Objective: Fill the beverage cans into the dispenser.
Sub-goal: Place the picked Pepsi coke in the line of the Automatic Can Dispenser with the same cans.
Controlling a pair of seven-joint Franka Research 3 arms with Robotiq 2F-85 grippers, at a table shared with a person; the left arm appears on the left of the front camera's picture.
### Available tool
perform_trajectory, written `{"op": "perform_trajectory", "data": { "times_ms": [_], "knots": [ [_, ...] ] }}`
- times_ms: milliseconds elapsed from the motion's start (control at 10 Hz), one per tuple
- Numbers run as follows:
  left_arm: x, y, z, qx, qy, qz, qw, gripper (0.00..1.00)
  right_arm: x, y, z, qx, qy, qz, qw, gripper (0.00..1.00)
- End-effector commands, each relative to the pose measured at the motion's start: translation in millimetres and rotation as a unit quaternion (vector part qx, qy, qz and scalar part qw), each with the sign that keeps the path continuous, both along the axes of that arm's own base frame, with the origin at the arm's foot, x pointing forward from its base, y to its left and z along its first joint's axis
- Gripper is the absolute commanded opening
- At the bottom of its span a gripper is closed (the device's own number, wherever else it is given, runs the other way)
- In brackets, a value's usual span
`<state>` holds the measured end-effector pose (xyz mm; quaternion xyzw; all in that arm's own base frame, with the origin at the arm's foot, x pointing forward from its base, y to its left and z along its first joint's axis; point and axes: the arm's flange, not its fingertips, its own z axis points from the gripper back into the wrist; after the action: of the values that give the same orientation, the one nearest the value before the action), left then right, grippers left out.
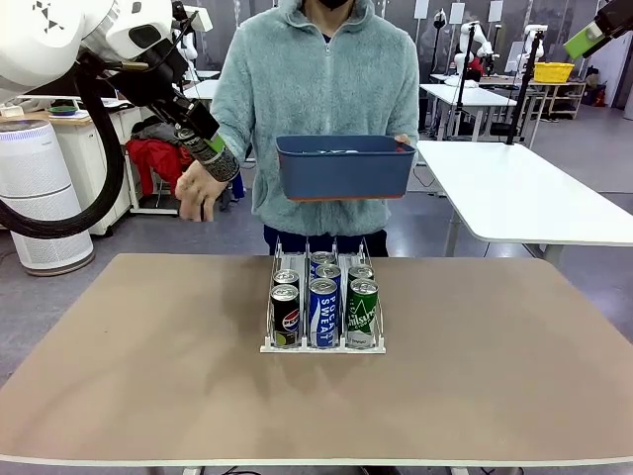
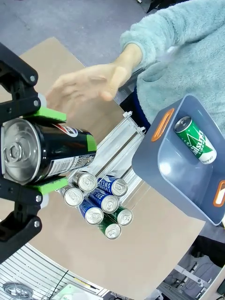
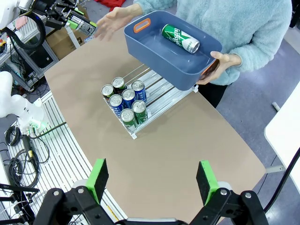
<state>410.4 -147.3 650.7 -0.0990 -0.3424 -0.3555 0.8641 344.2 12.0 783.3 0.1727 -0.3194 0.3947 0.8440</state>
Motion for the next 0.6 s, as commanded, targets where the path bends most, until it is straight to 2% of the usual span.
{"op": "perform_trajectory", "data": {
  "times_ms": [0,200,300,500],
  "knots": [
    [0,2,0,-0.002,-0.001,-0.001,1.0,0.0,0,1,-2,0.001,0.002,0.002,1.0,1.0],
    [0,2,0,-0.002,-0.001,-0.001,1.0,0.0,0,1,-2,0.001,0.002,0.002,1.0,1.0],
    [0,0,0,0.0,0.0,0.0,1.0,0.58,0,1,-2,0.001,0.002,0.002,1.0,1.0],
    [-1,-13,-9,-0.001,0.049,0.004,0.999,0.58,0,1,-2,0.001,0.002,0.002,1.0,1.0]
  ]
}}
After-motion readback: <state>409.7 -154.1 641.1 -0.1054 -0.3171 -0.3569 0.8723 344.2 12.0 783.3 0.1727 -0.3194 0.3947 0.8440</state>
